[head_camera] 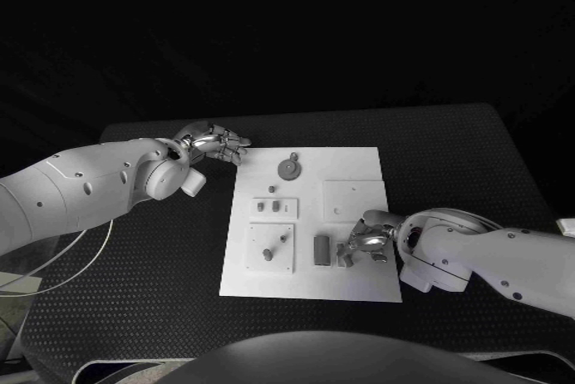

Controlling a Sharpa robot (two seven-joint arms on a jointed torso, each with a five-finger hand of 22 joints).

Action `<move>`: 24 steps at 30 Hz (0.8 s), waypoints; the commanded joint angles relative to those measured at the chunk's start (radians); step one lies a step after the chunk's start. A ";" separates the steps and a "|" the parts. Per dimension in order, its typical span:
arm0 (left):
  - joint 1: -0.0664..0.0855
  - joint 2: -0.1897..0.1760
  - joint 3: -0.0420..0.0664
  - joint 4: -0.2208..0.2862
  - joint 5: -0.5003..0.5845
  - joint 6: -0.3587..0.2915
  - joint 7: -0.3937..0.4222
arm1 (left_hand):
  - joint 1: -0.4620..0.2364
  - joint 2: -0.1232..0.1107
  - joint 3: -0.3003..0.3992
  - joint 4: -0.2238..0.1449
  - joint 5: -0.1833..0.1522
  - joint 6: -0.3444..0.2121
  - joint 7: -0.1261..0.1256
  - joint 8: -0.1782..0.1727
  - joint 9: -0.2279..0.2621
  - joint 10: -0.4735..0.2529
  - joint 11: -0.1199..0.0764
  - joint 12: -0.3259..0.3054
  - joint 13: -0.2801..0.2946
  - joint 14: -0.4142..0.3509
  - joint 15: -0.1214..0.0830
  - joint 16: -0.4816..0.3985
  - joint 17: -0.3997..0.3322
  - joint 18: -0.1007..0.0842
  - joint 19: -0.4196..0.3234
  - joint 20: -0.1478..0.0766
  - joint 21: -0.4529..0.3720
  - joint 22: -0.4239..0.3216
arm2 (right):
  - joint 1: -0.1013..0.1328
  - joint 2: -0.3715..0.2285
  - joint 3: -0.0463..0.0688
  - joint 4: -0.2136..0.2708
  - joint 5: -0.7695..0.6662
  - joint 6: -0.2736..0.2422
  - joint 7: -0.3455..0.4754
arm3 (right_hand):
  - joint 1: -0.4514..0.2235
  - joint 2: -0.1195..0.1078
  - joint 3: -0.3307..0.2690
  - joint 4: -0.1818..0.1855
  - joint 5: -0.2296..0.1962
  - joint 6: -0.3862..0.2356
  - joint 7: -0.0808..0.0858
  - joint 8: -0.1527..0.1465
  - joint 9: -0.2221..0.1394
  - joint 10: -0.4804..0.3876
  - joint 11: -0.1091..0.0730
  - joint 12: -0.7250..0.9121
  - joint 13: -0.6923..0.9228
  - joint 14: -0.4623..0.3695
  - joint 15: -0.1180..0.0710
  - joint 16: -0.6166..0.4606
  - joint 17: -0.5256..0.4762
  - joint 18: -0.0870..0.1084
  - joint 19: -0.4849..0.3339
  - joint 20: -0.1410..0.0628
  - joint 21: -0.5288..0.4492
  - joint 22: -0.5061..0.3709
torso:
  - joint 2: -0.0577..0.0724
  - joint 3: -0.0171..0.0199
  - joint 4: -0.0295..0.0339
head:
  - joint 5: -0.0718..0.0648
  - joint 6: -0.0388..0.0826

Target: Assemble the parts on the task board

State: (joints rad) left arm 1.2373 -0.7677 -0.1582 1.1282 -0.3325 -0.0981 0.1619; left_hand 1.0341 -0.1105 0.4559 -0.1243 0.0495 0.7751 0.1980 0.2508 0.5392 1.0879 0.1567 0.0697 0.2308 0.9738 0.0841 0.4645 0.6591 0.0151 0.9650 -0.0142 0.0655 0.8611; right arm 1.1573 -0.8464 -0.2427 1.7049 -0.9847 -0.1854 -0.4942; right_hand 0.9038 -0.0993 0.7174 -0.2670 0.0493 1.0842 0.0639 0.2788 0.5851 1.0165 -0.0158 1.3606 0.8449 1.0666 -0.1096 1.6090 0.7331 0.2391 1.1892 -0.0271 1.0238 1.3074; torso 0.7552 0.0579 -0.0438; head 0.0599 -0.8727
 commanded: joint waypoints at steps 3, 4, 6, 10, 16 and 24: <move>0.000 0.001 0.000 0.002 -0.003 0.013 0.007 | 0.003 -0.003 -0.002 0.006 0.002 -0.004 0.013 0.006 0.001 -0.002 -0.004 0.002 -0.001 0.007 0.002 -0.004 0.001 0.007 -0.007 0.002 0.006 -0.002 | -0.008 0.006 -0.005 -0.001 0.008 -0.005 0.003 | -0.017 -0.006 0.007 0.031 0.004 -0.019 0.027 0.001 -0.006 -0.001 -0.001 -0.004 0.003 0.001 -0.005 -0.004 0.002 0.023 0.011 -0.006 -0.004 0.002 | 0.000 0.0001 -0.0001 | -0.001 0.000; 0.000 0.001 0.000 0.002 -0.003 0.013 0.007 | 0.003 -0.003 -0.002 0.006 0.002 -0.004 0.013 0.006 0.001 -0.002 -0.004 0.002 -0.001 0.007 0.002 -0.004 0.001 0.007 -0.007 0.002 0.006 -0.002 | -0.008 0.006 -0.005 -0.001 0.009 -0.006 0.004 | -0.020 -0.004 0.008 0.037 0.004 -0.018 0.027 0.002 -0.006 0.001 -0.002 -0.003 0.003 0.002 -0.005 -0.004 0.003 0.023 0.012 -0.007 -0.004 0.002 | 0.000 0.0000 0.0000 | -0.002 0.000; 0.000 0.001 0.000 0.001 -0.003 0.013 0.007 | 0.003 -0.003 -0.002 0.006 0.002 -0.004 0.013 0.006 0.001 -0.002 -0.004 0.002 -0.001 0.007 0.002 -0.004 0.002 0.007 -0.007 0.002 0.006 -0.002 | -0.008 0.007 -0.005 0.000 0.011 -0.005 0.005 | -0.033 -0.006 0.008 0.053 0.004 -0.016 0.026 0.003 -0.007 0.003 -0.002 -0.003 0.004 0.005 -0.006 -0.004 0.003 0.023 0.015 -0.007 -0.003 0.002 | 0.000 0.0000 0.0000 | -0.002 0.000; 0.000 0.001 0.000 0.002 -0.003 0.013 0.007 | 0.004 -0.003 -0.002 0.007 0.002 -0.004 0.013 0.006 0.001 -0.002 -0.004 0.002 -0.001 0.007 0.002 -0.004 0.002 0.007 -0.007 0.002 0.006 -0.002 | -0.008 0.007 -0.005 0.000 0.015 -0.003 0.009 | -0.062 -0.011 0.005 0.084 0.004 -0.014 0.025 0.004 -0.009 0.005 -0.004 -0.005 0.006 0.007 -0.007 -0.005 0.004 0.023 0.016 -0.007 -0.004 0.003 | 0.000 0.0000 0.0001 | -0.002 0.000; 0.000 0.001 0.000 0.002 -0.004 0.012 0.007 | 0.004 -0.003 -0.002 0.007 0.002 -0.004 0.013 0.006 0.001 -0.002 -0.004 0.002 -0.001 0.007 0.002 -0.004 0.002 0.007 -0.007 0.002 0.006 -0.002 | -0.008 0.007 -0.005 0.000 0.017 -0.004 0.014 | -0.100 -0.034 0.006 0.117 0.004 -0.013 0.024 0.005 -0.012 0.006 -0.005 -0.006 0.008 0.008 -0.008 -0.006 0.006 0.023 0.016 -0.010 -0.005 0.004 | 0.000 -0.0003 0.0000 | -0.002 0.000; 0.000 0.001 0.000 0.001 -0.004 0.013 0.007 | 0.004 -0.003 -0.002 0.007 0.002 -0.004 0.013 0.006 0.001 -0.002 -0.004 0.002 -0.001 0.007 0.002 -0.004 0.002 0.007 -0.008 0.002 0.006 -0.002 | -0.008 0.008 -0.005 0.000 0.022 0.004 0.018 | -0.125 -0.046 0.011 0.145 0.004 -0.010 0.022 0.007 -0.014 0.008 -0.006 -0.007 0.011 0.010 -0.009 -0.006 0.008 0.023 0.018 -0.013 -0.004 0.006 | 0.000 -0.0002 0.0000 | -0.001 0.000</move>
State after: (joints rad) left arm 1.2373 -0.7678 -0.1583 1.1282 -0.3328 -0.0981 0.1617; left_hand 1.0341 -0.1104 0.4559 -0.1243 0.0495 0.7751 0.1980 0.2508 0.5392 1.0880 0.1567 0.0696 0.2308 0.9738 0.0841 0.4645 0.6599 0.0151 0.9650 -0.0142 0.0655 0.8603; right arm 1.1555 -0.8447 -0.2446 1.7023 -0.9817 -0.1955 -0.4944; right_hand 0.7879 -0.1465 0.7273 -0.1266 0.0503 1.0879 0.0675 0.2866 0.5699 1.0205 -0.0199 1.3601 0.8547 1.0725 -0.1119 1.6091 0.7394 0.2318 1.2026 -0.0364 1.0220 1.3073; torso 0.7552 0.0578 -0.0435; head 0.0584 -0.8727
